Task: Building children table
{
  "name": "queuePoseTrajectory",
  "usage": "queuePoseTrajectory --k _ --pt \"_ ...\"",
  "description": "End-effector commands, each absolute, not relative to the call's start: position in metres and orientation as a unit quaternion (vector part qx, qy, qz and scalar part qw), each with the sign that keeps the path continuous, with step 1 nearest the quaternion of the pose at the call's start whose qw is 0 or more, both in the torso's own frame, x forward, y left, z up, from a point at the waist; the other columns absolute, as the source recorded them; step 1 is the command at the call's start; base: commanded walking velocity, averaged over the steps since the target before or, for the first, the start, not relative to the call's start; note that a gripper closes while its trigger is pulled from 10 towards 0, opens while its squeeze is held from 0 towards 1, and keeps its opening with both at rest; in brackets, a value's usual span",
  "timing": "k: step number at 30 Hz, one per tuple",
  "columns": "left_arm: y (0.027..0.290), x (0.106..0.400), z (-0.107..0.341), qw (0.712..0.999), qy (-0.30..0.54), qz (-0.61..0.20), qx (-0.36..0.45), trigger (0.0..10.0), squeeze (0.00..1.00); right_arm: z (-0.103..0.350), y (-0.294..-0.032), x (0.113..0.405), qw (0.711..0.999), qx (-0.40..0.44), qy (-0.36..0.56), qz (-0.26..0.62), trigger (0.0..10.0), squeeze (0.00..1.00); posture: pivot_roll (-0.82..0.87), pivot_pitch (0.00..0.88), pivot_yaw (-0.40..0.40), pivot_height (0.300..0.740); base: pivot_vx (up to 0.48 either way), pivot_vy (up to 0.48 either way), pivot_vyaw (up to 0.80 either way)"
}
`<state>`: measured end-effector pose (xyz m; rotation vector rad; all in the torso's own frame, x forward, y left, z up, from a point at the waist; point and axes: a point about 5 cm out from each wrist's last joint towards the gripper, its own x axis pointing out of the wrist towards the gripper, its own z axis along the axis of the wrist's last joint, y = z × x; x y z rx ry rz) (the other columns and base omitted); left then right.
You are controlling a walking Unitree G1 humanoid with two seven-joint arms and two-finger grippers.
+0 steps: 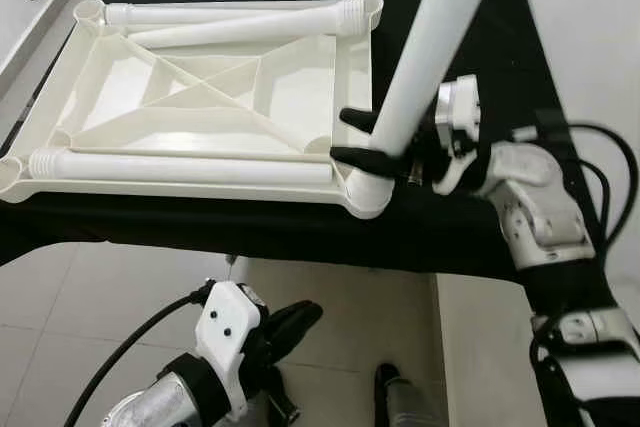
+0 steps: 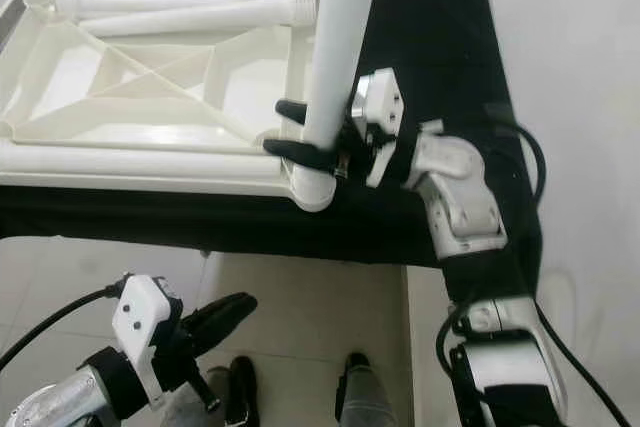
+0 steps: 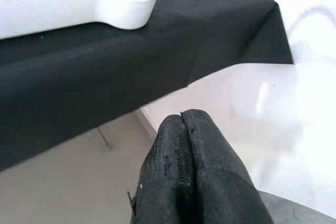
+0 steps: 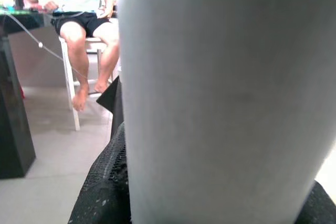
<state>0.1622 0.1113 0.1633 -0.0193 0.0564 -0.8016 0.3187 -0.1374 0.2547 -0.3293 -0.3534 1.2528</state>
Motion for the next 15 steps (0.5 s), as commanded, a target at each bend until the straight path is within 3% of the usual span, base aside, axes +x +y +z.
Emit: queuePoseTrajectory --k 1,15 --pt "0.1118 0.1603 0.1589 0.918 0.044 -0.395 -0.014 10.0 0.0 0.2053 -0.137 0.3161 0.775 -0.233 -0.028 0.587 10.0 0.0 0.09 0.391 0.046 0.74 0.0 0.0 0.0" --pt "0.111 0.1617 0.1595 0.919 0.042 -0.392 -0.015 10.0 0.0 0.2129 -0.1344 0.32 0.785 -0.27 -0.007 0.558 10.0 0.0 0.09 0.391 0.039 0.74 0.0 0.0 0.0"
